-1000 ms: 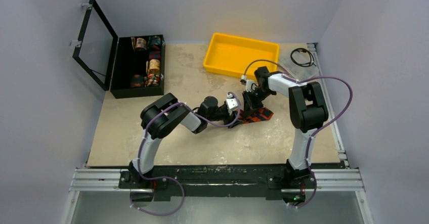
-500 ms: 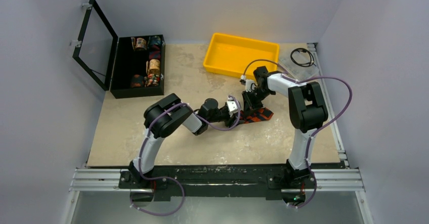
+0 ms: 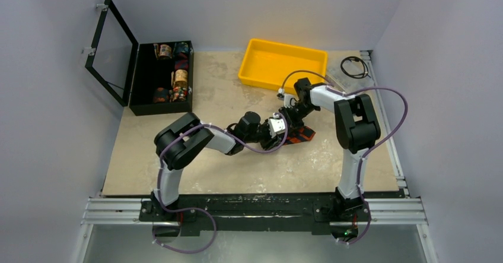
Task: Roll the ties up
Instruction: Roll the tie at the center of the board.
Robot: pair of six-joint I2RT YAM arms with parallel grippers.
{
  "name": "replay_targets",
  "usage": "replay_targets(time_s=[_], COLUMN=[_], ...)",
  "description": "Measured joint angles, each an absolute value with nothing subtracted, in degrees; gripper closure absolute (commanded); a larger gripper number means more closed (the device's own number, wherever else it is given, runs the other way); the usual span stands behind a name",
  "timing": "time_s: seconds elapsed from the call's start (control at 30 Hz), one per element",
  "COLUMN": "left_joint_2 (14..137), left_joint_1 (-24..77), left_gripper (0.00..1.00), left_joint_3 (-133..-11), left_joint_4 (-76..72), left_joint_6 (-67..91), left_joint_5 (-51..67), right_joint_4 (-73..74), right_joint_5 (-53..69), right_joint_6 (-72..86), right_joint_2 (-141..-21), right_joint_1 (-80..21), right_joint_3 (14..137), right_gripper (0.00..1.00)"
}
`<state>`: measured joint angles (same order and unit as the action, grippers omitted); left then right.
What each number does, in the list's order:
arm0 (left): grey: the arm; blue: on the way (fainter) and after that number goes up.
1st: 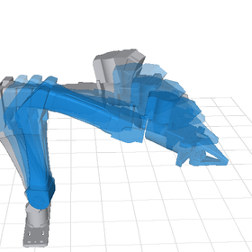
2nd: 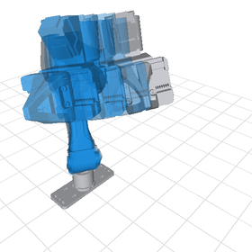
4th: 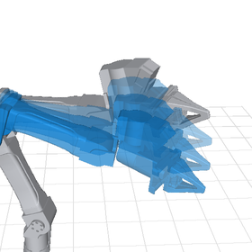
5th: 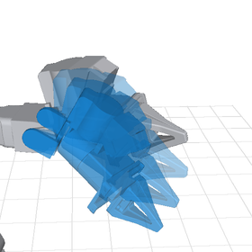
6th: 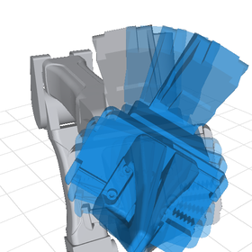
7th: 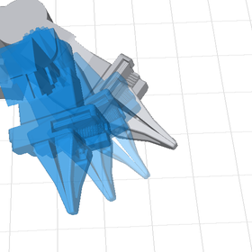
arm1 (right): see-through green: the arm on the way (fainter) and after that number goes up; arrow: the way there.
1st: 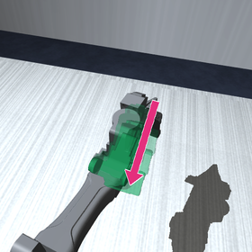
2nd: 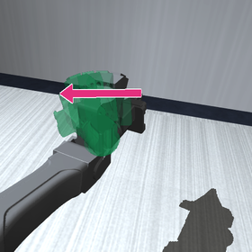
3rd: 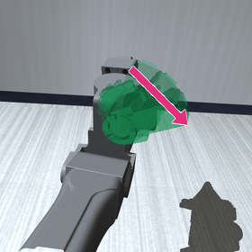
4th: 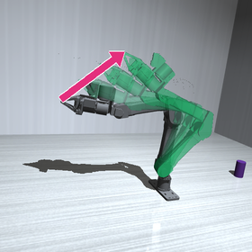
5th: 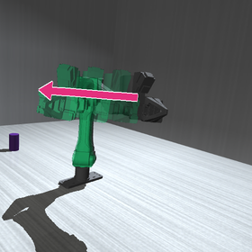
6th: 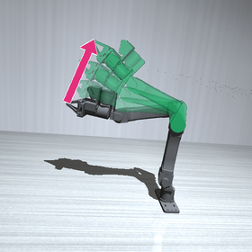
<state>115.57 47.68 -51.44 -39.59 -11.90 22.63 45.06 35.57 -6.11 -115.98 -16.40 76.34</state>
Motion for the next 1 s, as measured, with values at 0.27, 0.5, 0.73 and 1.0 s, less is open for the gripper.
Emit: replay_targets(time_s=[0.27, 0.5, 0.73, 1.0], left_joint_2=[112.73, 112.75, 113.6, 114.1], left_joint_1=[47.07, 46.89, 46.89, 46.92], left_gripper=[1.0, 1.0, 1.0, 0.97], left_joint_3=[-53.98, -59.09, -64.29, -66.24], left_joint_4=[-27.59, -17.19, -7.9, -4.54], left_joint_6=[-17.63, -21.12, -23.11, -23.64], left_joint_5=[22.44, 23.22, 23.2, 23.2], right_joint_4=[48.01, 52.07, 52.8, 51.16], right_joint_5=[39.4, 44.45, 52.25, 54.02], right_joint_6=[-12.1, -17.3, -15.44, -12.27], right_joint_2=[-116.68, -116.64, -114.67, -114.69], right_joint_1=[-11.7, -4.89, -7.14, -9.76], right_joint_3=[79.0, 82.96, 79.33, 74.35], right_gripper=[0.6, 0.4, 0.4, 0.57])
